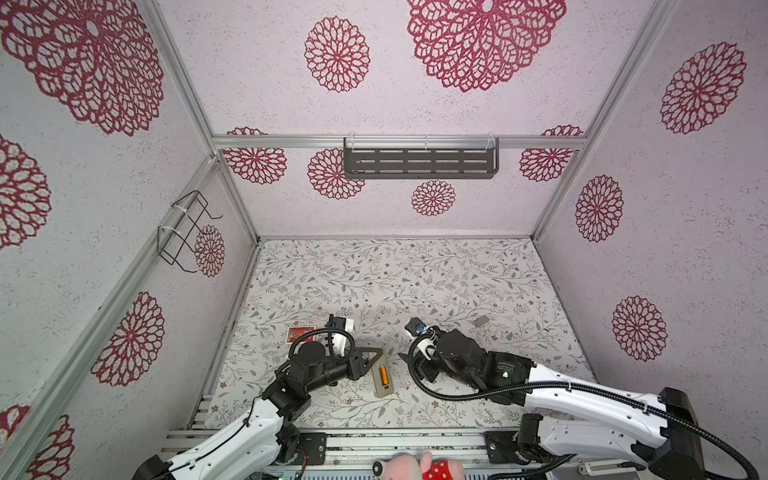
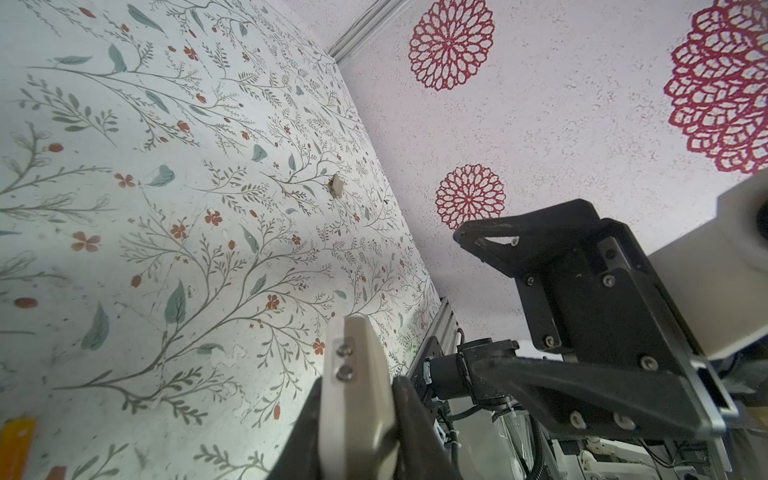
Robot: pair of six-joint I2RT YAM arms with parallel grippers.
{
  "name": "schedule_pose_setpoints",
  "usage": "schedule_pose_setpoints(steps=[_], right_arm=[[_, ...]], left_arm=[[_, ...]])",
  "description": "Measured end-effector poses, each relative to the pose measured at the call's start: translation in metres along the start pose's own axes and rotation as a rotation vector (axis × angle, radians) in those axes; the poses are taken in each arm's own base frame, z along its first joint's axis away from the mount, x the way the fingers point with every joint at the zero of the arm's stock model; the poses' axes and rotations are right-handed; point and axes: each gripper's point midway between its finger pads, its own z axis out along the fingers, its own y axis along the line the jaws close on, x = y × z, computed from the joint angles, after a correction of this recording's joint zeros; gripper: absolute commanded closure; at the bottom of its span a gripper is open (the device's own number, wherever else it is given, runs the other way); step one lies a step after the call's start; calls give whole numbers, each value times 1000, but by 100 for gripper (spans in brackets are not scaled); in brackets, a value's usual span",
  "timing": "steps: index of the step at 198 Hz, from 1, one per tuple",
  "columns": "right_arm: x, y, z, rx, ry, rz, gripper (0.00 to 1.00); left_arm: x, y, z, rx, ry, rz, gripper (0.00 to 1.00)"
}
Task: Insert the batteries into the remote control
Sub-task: 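Raise the right gripper away from the seated battery in the remote, then move the right gripper over the second orange battery on the table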
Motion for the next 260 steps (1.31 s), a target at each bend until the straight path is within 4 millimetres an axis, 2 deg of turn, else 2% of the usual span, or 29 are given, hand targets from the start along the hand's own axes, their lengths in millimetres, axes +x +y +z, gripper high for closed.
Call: schedule_pose_setpoints(steps=[76,97,120,147,199,215,231,260], right_arm=[[6,-1,8,7,22,3,24],[15,4,11,-20,19,-6,24],[32,6,14,-33,47,-31,23],[33,5,19,-20,63,-41,24],[40,12,40,-25,120,-74,23],[37,13,51,-12,153,-79,25],[26,12,64,25,182,-52,25],[5,10,85,95,191,92,26]], left_arm=[[-9,4,-4,-30,-48,6,100],[-20,19,-11,-94,-97,-7,100],[-41,39,-25,-175,-190,-46,100],[-61,52,-43,-233,-295,-67,100],[-69,66,-56,-300,-354,-84,100],[-66,76,-60,-341,-369,-97,100],[-64,84,-65,-379,-388,-103,100],[-73,91,-75,-425,-445,-90,100]])
